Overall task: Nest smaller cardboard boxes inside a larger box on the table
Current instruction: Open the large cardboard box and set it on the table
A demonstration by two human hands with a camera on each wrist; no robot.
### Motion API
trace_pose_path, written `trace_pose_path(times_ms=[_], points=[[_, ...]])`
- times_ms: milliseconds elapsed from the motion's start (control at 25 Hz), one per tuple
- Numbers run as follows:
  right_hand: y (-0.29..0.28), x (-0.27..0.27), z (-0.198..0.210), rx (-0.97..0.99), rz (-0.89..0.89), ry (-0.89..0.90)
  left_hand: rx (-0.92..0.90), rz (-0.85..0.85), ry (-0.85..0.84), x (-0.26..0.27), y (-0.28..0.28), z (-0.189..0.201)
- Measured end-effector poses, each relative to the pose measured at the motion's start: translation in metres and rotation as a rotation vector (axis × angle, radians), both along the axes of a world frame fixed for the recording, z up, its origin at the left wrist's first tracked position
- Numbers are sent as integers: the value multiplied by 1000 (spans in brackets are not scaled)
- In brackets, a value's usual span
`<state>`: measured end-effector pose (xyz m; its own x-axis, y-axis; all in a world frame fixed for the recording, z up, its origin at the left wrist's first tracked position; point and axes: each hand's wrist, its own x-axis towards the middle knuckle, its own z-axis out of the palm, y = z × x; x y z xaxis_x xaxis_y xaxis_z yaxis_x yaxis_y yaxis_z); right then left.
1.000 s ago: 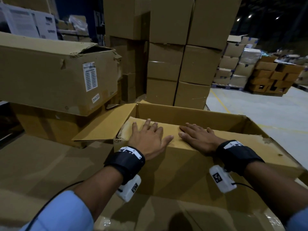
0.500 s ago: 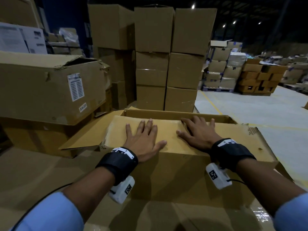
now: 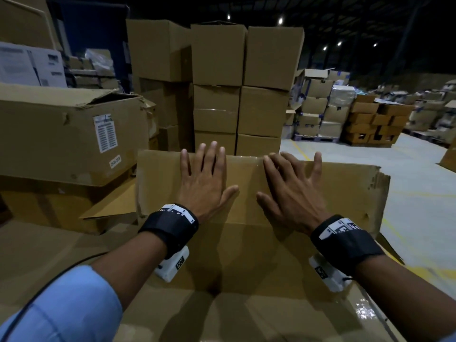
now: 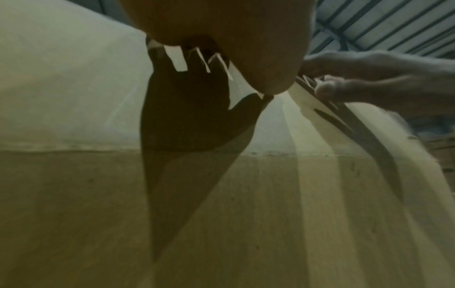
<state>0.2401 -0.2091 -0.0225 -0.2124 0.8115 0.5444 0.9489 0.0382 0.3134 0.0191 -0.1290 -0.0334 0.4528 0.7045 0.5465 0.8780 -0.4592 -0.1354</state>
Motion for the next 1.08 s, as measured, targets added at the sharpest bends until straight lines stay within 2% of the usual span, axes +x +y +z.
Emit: trace_pose_path(times_ms=[160, 320, 480, 640, 760, 880, 960, 1080], points=[[-25, -19, 8, 115, -38, 8, 138, -26, -8, -14, -24, -2], [-54, -44, 8, 162, -74, 24, 196, -51, 37, -40, -53, -5], [-88, -64, -9, 167, -97, 92, 164, -101, 63, -66, -90, 1], [-120, -78, -30, 213, -64, 151, -9, -137, 68, -73, -136, 0], [-134, -81, -45, 101, -79, 163, -191, -115, 134, -74, -153, -10], [-137, -74, -60, -127, -106, 284, -308, -130, 184, -75, -146, -28], [-135, -67, -70, -255, -128, 358, -361, -126, 221, -76, -134, -44], [-131, -60, -84, -338, -171, 307, -359, -101, 244, -78, -114, -63]])
